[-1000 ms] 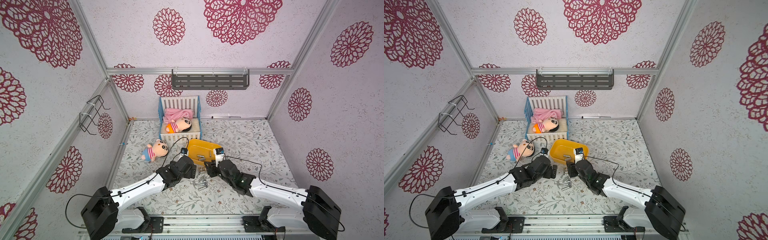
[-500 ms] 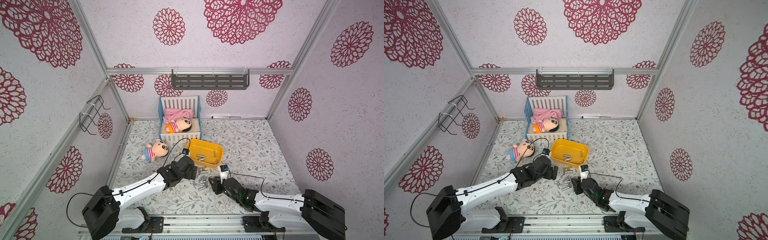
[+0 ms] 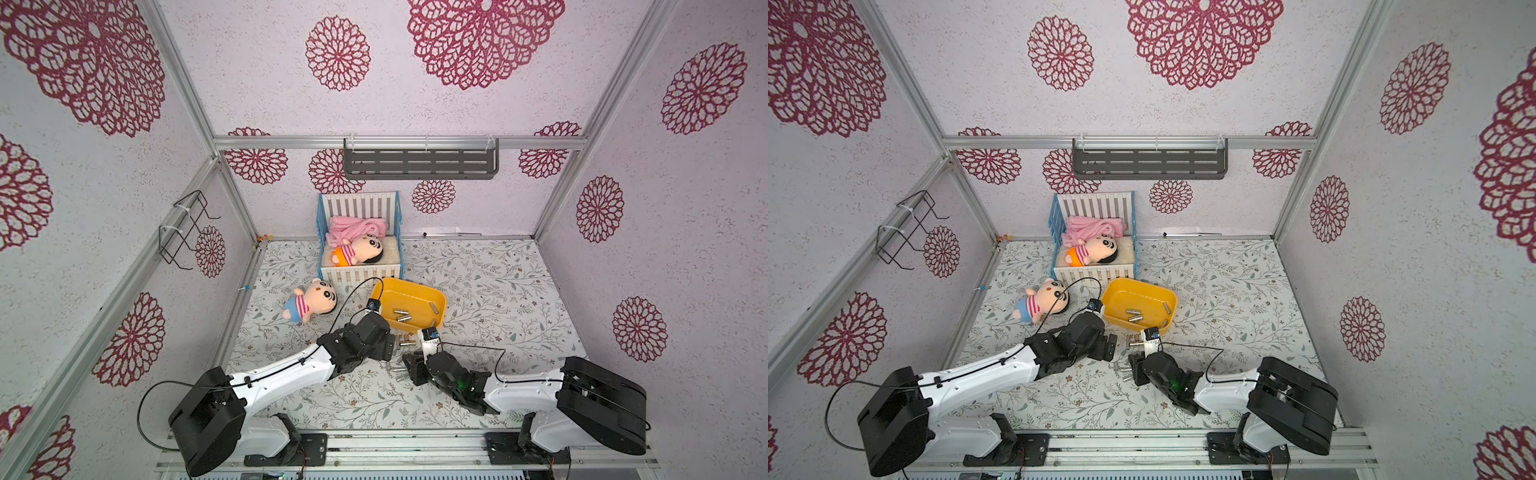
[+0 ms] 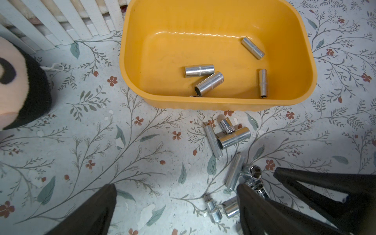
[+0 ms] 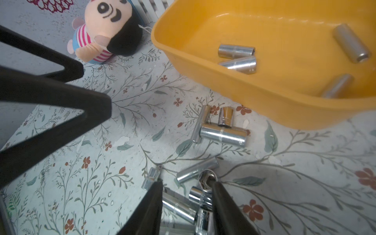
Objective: Put the screws on the desktop into the storage box
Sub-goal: Pick up the screw from the center of the board.
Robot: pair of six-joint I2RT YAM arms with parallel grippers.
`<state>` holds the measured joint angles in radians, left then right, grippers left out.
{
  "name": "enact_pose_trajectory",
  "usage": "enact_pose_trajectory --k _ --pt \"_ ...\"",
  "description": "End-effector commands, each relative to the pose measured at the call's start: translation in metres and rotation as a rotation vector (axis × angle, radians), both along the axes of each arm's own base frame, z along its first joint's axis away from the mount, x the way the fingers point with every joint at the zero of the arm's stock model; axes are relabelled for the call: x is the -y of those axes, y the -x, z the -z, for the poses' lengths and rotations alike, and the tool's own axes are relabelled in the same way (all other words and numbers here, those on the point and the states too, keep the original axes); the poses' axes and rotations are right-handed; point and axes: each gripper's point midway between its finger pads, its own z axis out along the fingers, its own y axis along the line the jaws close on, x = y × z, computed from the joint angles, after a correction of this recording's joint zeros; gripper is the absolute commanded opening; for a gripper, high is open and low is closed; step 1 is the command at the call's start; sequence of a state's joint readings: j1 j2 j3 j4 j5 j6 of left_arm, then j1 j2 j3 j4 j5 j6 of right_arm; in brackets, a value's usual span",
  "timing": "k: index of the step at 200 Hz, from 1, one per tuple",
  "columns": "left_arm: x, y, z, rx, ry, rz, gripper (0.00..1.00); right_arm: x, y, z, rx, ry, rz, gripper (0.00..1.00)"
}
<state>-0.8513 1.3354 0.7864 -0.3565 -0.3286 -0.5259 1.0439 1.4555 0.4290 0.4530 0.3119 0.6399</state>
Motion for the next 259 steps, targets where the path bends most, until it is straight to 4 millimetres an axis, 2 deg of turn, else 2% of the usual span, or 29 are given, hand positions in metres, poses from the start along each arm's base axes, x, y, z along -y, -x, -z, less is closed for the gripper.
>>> enact_pose_trajectory --k 1,43,119,208,259 --pt "0.004 -0.006 -0.012 0.037 0.011 -0.002 0.97 -0.004 -0.011 -0.007 0.026 0.005 0.044 0.42" --pt "0.003 -0.006 -0.01 0.032 0.003 -0.003 0.97 0.003 -0.013 0.005 0.014 0.048 0.082 0.41" --pt "0.003 -0.005 -0.01 0.027 0.008 0.0 0.97 0.001 -0.015 0.018 -0.003 0.072 0.087 0.37" --pt "0.005 -0.004 -0.009 0.02 0.011 0.012 0.97 -0.007 -0.022 0.02 -0.003 0.092 0.101 0.27" --pt "0.006 -0.003 -0.009 0.017 0.013 0.015 0.97 -0.004 -0.024 0.022 -0.002 0.113 0.115 0.26"
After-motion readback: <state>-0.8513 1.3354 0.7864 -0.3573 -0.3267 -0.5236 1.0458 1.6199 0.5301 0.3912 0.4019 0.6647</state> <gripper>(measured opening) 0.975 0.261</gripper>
